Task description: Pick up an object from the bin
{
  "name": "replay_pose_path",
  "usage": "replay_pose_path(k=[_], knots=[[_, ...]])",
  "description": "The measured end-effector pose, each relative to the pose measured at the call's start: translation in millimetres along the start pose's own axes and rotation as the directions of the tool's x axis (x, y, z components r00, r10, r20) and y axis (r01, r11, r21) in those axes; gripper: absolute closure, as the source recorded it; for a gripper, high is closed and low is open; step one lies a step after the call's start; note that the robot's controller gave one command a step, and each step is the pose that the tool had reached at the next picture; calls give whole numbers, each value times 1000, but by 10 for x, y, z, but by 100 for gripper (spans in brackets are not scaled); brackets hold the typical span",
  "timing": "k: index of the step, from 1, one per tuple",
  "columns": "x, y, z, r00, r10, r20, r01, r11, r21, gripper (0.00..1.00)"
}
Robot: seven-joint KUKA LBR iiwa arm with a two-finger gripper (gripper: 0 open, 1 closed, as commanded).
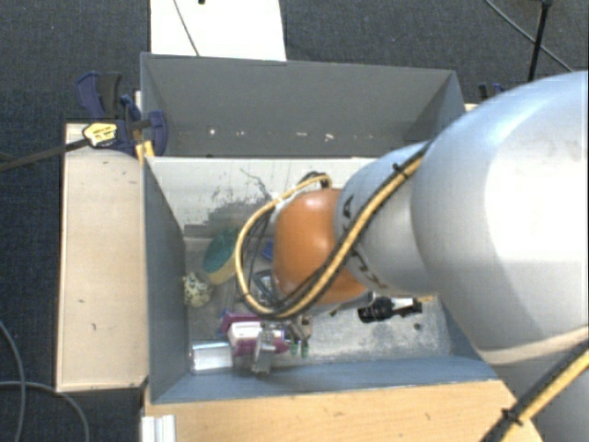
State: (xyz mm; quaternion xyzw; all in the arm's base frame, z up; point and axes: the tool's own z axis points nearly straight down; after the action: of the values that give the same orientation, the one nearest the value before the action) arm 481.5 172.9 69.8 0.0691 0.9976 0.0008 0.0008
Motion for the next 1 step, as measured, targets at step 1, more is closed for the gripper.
replay_pose_path(k=[1], knots=[[6, -3, 7, 1000, 3, -2, -3, 1000, 1, 100]])
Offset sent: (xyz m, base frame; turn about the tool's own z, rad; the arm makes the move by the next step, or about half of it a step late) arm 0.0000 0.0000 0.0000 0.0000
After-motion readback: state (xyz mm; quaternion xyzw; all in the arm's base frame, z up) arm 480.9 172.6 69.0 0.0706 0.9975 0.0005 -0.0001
